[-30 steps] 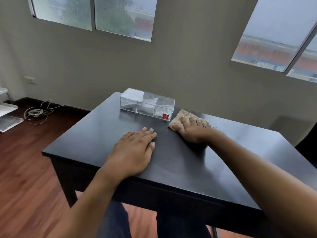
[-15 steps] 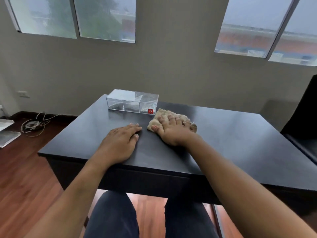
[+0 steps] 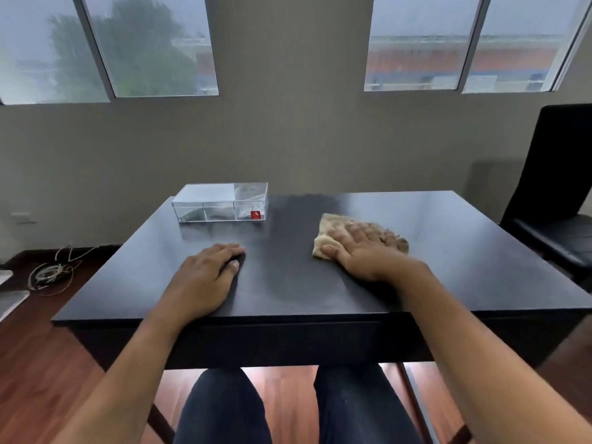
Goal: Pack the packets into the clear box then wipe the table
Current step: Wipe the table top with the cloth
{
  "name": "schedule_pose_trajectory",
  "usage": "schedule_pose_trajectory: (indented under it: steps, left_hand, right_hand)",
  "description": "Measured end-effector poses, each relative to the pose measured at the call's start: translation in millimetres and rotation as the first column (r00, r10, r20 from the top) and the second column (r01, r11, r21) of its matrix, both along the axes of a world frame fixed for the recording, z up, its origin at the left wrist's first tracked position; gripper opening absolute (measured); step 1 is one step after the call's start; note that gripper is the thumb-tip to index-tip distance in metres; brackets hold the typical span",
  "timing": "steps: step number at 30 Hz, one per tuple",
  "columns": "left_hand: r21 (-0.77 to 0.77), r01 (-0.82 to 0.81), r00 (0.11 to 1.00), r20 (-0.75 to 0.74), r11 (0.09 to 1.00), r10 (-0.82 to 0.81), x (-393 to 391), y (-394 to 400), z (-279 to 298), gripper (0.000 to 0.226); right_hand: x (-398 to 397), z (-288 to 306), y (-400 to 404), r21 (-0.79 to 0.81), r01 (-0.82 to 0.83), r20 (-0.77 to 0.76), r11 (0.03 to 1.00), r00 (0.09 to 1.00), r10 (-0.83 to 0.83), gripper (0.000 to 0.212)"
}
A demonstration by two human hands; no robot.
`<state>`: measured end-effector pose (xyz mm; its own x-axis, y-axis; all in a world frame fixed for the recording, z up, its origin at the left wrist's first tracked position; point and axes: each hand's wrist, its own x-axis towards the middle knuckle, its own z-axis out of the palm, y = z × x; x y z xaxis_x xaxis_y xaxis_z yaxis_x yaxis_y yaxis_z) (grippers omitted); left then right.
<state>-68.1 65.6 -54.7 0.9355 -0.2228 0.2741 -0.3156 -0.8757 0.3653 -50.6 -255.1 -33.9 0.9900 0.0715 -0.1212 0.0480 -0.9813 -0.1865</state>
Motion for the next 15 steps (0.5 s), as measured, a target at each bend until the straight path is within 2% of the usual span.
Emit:
schedule_pose_trajectory:
  steps: [3,7,11,13,15]
  left_hand:
    - [0.046,0.007,1.0,-0.022,0.999,-0.006,-1,-2,-1,0.041]
    - [0.078,0.009,0.999,-0.036,0.997,-0.006,-3,-8,1,0.048]
    - [0.089,0.027,0.998,-0.051,0.996,-0.022,-1,-15,3,0.049]
    - [0.093,0.05,0.997,-0.064,0.994,-0.044,1,-19,2,0.05]
    - [0.098,0.073,0.995,-0.071,0.993,-0.066,5,-22,2,0.051]
  right_hand:
    - [5,-1,10,-0.024,0.07,-0.008,0.997,0.997,-0.071,0.073]
    - [-42,-9,33,-0.005,-0.074,0.035,0.997,0.997,0.074,0.068]
    - [-73,-4,17,0.003,-0.286,0.038,0.958,0.958,0.286,0.06]
    - [-69,4,1,0.047,-0.317,-0.018,0.947,0.948,0.318,0.058]
    - [-43,7,-16,0.037,-0.264,-0.034,0.964,0.963,0.266,0.058]
